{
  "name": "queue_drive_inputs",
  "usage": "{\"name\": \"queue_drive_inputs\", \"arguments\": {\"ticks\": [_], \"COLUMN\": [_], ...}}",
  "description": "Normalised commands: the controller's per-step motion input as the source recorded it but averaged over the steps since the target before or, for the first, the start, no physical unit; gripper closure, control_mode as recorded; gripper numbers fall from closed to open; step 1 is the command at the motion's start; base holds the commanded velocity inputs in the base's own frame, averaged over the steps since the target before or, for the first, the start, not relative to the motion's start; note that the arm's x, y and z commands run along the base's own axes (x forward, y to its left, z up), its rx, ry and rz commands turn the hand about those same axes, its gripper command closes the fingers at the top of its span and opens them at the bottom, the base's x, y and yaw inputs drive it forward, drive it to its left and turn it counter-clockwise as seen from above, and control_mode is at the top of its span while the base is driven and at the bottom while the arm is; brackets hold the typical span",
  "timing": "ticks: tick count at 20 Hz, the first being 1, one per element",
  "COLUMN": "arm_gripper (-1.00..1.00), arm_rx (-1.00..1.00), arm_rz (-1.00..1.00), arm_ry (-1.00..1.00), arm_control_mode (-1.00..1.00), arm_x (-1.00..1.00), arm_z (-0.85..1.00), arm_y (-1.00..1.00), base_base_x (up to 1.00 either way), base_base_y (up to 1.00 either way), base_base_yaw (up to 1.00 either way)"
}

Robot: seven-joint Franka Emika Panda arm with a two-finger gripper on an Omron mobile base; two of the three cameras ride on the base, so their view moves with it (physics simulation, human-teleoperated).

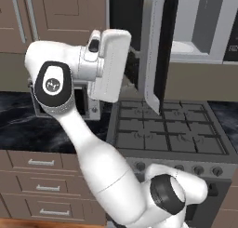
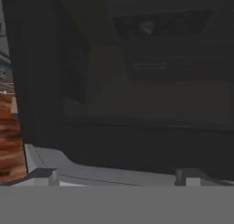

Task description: Place the tupperware containing the chicken drumstick and sweet potato meal in the microwave. Close the microwave door and press the start button to reheat the meal.

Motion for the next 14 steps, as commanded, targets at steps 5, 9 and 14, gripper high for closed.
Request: {"name": "queue_drive_inputs", "arguments": {"ticks": [5, 9, 14], "arm_gripper": [-1.0, -1.0, -1.0], "arm_rx": [0.25, 0.24, 0.12], "arm_rz": [-0.03, 0.03, 0.1], "arm_ry": [-0.19, -0.13, -0.03], "arm_control_mode": [-1.0, -1.0, -1.0], "arm_x": [0.01, 0.23, 0.48], "arm_z": [0.0, -0.1, -0.35], "arm_y": [-1.0, -1.0, -0.86], "base_base_x": [0.0, 0.0, 0.0], "base_base_y": [0.0, 0.0, 0.0], "base_base_yaw": [0.0, 0.0, 0.0]}}
